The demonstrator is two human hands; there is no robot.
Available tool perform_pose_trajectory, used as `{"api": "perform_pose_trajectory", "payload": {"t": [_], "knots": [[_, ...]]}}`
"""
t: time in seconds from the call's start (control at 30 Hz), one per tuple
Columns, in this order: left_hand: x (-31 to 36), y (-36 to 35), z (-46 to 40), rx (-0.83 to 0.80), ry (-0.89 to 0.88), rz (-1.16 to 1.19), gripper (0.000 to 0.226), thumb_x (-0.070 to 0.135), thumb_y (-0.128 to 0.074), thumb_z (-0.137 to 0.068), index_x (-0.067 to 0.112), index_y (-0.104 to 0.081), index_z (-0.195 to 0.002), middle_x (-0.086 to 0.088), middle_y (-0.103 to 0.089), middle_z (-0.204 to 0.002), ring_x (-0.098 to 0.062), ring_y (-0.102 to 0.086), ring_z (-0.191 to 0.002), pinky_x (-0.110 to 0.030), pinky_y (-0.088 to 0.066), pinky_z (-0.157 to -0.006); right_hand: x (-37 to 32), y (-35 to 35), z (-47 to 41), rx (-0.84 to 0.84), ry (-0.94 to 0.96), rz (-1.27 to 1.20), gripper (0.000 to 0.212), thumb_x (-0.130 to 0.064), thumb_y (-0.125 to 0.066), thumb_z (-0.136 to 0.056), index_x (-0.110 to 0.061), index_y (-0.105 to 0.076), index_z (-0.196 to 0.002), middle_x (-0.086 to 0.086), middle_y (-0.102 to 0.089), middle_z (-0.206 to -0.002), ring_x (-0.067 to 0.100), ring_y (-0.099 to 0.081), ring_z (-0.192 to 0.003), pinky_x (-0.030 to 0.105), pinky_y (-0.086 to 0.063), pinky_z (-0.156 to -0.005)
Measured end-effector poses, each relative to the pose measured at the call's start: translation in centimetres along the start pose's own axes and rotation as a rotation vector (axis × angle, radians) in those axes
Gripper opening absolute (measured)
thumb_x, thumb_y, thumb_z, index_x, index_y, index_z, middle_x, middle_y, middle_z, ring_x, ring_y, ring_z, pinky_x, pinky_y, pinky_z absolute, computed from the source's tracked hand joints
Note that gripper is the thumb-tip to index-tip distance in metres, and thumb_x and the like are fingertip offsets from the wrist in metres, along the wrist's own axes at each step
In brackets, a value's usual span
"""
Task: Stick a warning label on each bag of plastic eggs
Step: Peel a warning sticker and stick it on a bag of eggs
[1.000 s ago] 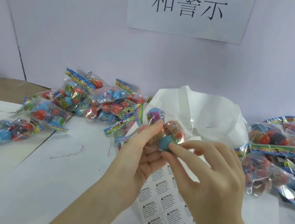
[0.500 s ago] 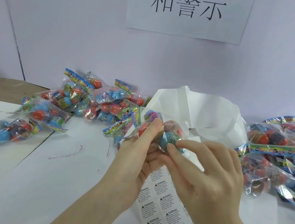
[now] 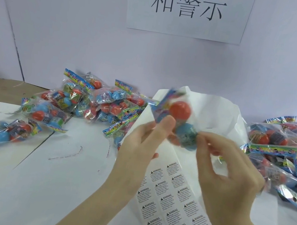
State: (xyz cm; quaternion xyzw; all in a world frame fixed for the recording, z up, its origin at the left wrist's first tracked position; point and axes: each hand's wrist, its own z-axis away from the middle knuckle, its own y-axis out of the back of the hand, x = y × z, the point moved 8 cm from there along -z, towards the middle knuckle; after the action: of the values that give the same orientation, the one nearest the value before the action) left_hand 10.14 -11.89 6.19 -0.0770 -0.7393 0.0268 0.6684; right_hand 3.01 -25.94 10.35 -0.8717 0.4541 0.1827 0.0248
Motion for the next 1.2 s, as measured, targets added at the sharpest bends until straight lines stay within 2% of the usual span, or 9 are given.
{"api": "perform_pose_trajectory", "payload": {"t": [0.1, 0.2, 0.27, 0.4, 0.53, 0.67, 0.83, 1.0, 1.2], "knots": [[0.4, 0.3, -0.1, 0.003, -0.05, -0.096, 0.05, 0.064, -0.07, -0.052, 0.026, -0.061, -0.084, 0.017, -0.067, -0.08, 0.001, -0.061, -0.078, -0.01, -0.044, -0.073, 2.9, -0.7, 0.4, -0.043, -0.496, -0.339, 0.015, -0.019, -0.07, -0.082, -0.031, -0.066, -0.075, -0.017, -0.066, -0.066, -0.001, -0.058, -0.063, 0.008, -0.043, -0.067], [0.4, -0.5, -0.1, -0.135, -0.006, 0.022, 0.044, 0.045, -0.08, -0.057, 0.013, -0.067, -0.084, -0.001, -0.071, -0.074, -0.006, -0.065, -0.064, -0.016, -0.051, -0.061, 4.0, -3.0, 1.3, -0.199, -0.806, -0.681, 0.005, -0.015, -0.07, -0.077, -0.019, -0.066, -0.076, -0.006, -0.068, -0.067, 0.003, -0.057, -0.058, 0.015, -0.047, -0.059], [0.4, -0.6, 0.0, -0.146, -0.009, 0.025, 0.035, 0.042, -0.07, -0.054, 0.015, -0.067, -0.075, 0.001, -0.068, -0.063, -0.007, -0.062, -0.054, -0.016, -0.049, -0.054, 3.9, -4.1, 2.0, -0.359, -0.894, -0.772, 0.022, -0.022, -0.074, -0.07, -0.011, -0.066, -0.088, -0.001, -0.069, -0.076, 0.008, -0.061, -0.066, 0.017, -0.05, -0.06], [0.6, -1.0, 0.3, -0.169, -0.044, 0.011, 0.016, 0.017, -0.082, -0.063, 0.017, -0.069, -0.071, 0.008, -0.058, -0.054, -0.003, -0.053, -0.048, -0.015, -0.047, -0.051, 2.6, -5.3, 2.4, -0.594, -0.932, -0.888, 0.037, -0.023, -0.07, -0.068, -0.008, -0.068, -0.102, 0.01, -0.072, -0.098, 0.025, -0.068, -0.088, 0.032, -0.054, -0.081], [0.6, -1.4, 0.4, -0.253, -0.004, 0.039, 0.006, 0.013, -0.064, -0.058, 0.016, -0.07, -0.057, 0.001, -0.055, -0.05, -0.008, -0.049, -0.043, -0.016, -0.043, -0.045, 2.5, -5.3, 2.6, -0.661, -0.979, -0.936, 0.034, -0.012, -0.068, -0.063, -0.001, -0.068, -0.096, 0.02, -0.069, -0.097, 0.029, -0.065, -0.084, 0.035, -0.054, -0.076], [0.6, -2.0, 0.5, -0.343, -0.021, -0.009, 0.008, -0.001, -0.071, -0.069, 0.006, -0.07, -0.069, -0.006, -0.06, -0.055, -0.012, -0.053, -0.045, -0.019, -0.047, -0.049, 3.0, -4.9, 2.2, -0.569, -0.982, -0.905, 0.025, -0.007, -0.065, -0.055, -0.002, -0.067, -0.08, 0.014, -0.07, -0.08, 0.023, -0.064, -0.073, 0.027, -0.052, -0.065], [0.6, -1.7, 0.4, -0.365, 0.003, 0.019, 0.031, 0.023, -0.066, -0.064, 0.009, -0.066, -0.092, -0.003, -0.068, -0.074, -0.013, -0.066, -0.068, -0.018, -0.051, -0.06, 2.9, -4.5, 1.9, -0.504, -0.96, -0.897, 0.023, -0.013, -0.072, -0.059, -0.014, -0.069, -0.081, 0.006, -0.071, -0.075, 0.016, -0.067, -0.065, 0.02, -0.051, -0.056], [0.6, -1.4, 0.2, -0.28, 0.017, 0.046, 0.018, 0.023, -0.068, -0.06, 0.016, -0.071, -0.076, 0.001, -0.066, -0.073, -0.01, -0.062, -0.064, -0.02, -0.049, -0.061, 2.1, -4.3, 1.3, -0.511, -0.88, -0.866, 0.014, -0.035, -0.067, -0.067, -0.022, -0.07, -0.07, -0.003, -0.068, -0.07, 0.007, -0.063, -0.064, 0.012, -0.047, -0.058], [0.5, -0.9, 0.0, -0.157, -0.032, -0.01, 0.014, 0.009, -0.065, -0.051, 0.019, -0.061, -0.059, 0.006, -0.06, -0.057, -0.006, -0.057, -0.051, -0.016, -0.047, -0.048, 2.8, -4.1, 1.6, -0.414, -0.899, -0.813, 0.01, -0.016, -0.078, -0.061, -0.011, -0.071, -0.058, 0.003, -0.063, -0.055, 0.011, -0.053, -0.055, 0.014, -0.045, -0.056]]}}
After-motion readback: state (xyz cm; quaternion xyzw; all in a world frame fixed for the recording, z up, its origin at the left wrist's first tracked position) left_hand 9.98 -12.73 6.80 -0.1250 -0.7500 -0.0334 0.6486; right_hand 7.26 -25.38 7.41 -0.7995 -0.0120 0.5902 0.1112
